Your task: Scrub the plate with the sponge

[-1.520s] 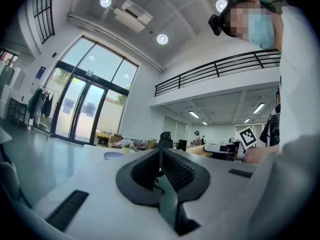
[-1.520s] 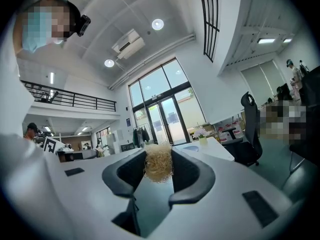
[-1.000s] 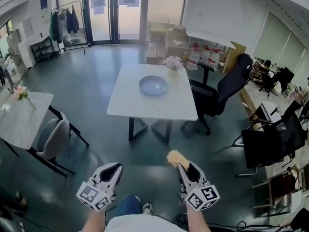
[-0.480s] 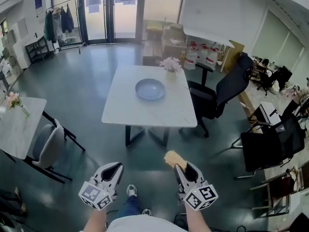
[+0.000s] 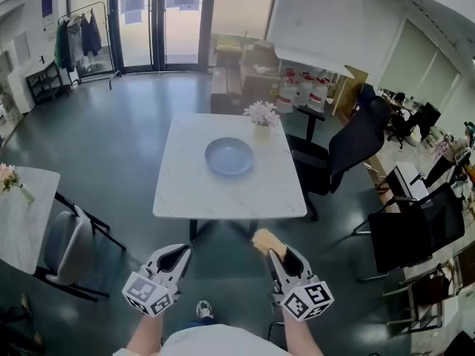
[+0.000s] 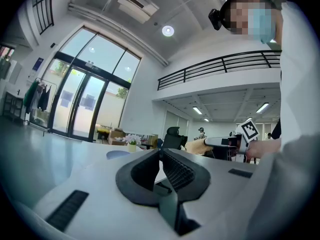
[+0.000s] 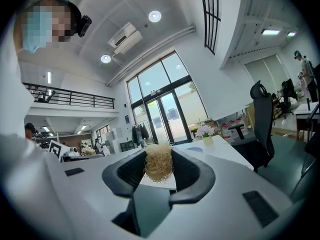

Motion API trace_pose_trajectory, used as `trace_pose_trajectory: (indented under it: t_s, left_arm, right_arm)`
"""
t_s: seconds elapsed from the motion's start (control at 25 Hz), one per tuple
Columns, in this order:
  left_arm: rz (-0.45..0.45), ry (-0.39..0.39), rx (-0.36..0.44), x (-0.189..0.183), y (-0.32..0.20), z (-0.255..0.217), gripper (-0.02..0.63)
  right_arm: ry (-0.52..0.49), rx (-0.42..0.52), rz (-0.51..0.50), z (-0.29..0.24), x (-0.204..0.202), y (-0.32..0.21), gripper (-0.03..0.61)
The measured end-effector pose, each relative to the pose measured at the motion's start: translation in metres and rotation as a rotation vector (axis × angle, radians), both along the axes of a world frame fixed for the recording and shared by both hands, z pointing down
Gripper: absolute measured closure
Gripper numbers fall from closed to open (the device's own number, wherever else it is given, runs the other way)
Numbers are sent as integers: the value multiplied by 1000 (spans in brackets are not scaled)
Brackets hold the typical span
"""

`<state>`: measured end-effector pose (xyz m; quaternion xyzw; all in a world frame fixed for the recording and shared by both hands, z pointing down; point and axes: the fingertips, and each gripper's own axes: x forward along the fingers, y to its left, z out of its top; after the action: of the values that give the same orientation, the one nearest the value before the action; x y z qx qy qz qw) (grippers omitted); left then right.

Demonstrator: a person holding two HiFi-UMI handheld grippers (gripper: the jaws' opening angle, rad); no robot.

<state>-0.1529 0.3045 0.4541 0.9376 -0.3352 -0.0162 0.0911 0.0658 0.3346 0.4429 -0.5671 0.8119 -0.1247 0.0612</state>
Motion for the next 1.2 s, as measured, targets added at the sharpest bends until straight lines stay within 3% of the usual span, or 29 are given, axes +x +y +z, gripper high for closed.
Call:
trace_pose_trajectory:
  t_s: [0.28, 0.48, 0.8, 1.2]
  left_arm:
    - [55, -10, 16, -15, -56, 1, 571]
    - [61, 12, -24, -12, -81, 12, 571]
    - [14, 15, -49, 1, -132, 25, 571]
    - [-63, 10, -48, 46, -212, 20, 571]
  right_arm:
    - [-6, 1, 29, 0, -22, -50, 428]
    - [-6, -25, 38, 8, -20, -74, 428]
    - [-3, -48, 0, 17, -3, -138, 428]
    - [-12, -38, -88, 14, 37, -230, 428]
